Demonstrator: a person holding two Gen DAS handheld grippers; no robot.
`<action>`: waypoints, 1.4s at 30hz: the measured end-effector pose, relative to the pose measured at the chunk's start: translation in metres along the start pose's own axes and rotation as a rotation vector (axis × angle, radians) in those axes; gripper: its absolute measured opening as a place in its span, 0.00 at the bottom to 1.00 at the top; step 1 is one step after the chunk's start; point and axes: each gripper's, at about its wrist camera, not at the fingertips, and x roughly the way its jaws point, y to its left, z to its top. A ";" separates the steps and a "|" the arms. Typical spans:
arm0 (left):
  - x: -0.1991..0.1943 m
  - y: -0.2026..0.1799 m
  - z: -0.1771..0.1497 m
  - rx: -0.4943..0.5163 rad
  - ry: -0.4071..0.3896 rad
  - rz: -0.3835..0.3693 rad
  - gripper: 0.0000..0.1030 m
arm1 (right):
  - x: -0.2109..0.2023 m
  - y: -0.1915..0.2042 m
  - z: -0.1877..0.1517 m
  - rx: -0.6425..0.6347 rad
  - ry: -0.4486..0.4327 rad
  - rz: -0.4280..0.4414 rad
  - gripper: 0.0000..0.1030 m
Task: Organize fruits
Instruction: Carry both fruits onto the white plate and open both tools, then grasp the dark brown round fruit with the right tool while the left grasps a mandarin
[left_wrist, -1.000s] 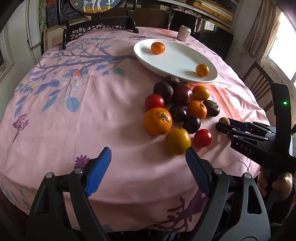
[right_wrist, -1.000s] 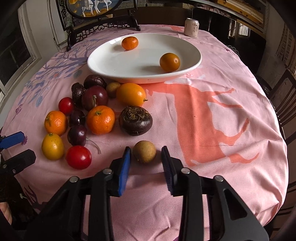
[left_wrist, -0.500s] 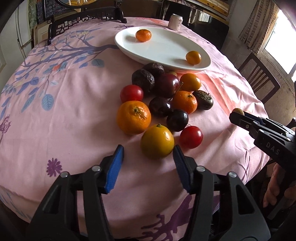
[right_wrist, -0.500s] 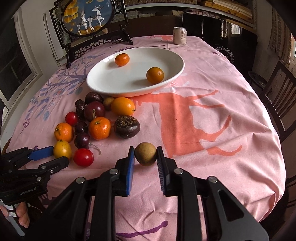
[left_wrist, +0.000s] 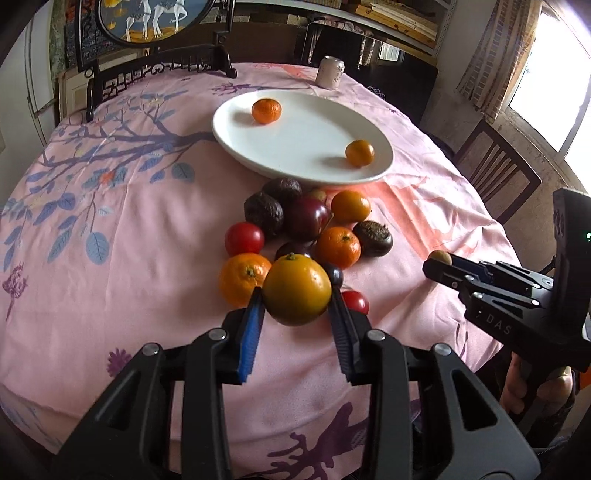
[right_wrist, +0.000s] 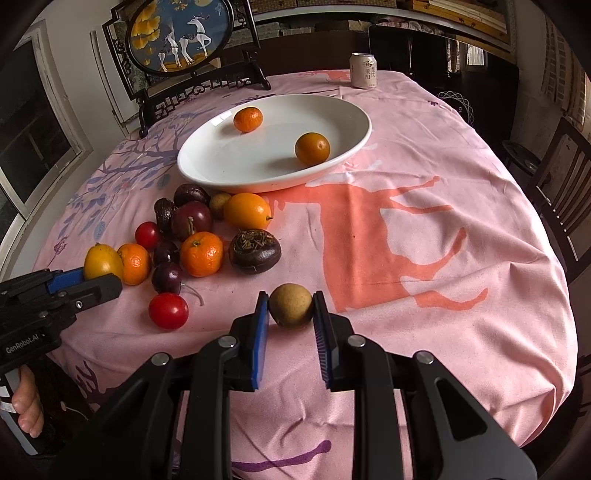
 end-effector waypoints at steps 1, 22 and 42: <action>-0.003 0.001 0.008 0.009 -0.008 0.005 0.35 | 0.000 0.000 0.003 -0.005 -0.001 0.009 0.23; 0.157 0.054 0.214 -0.059 0.109 0.098 0.35 | 0.173 -0.014 0.228 -0.043 0.148 -0.010 0.23; 0.015 0.040 0.051 -0.058 -0.058 0.082 0.70 | 0.010 0.009 0.057 -0.063 -0.022 -0.061 0.55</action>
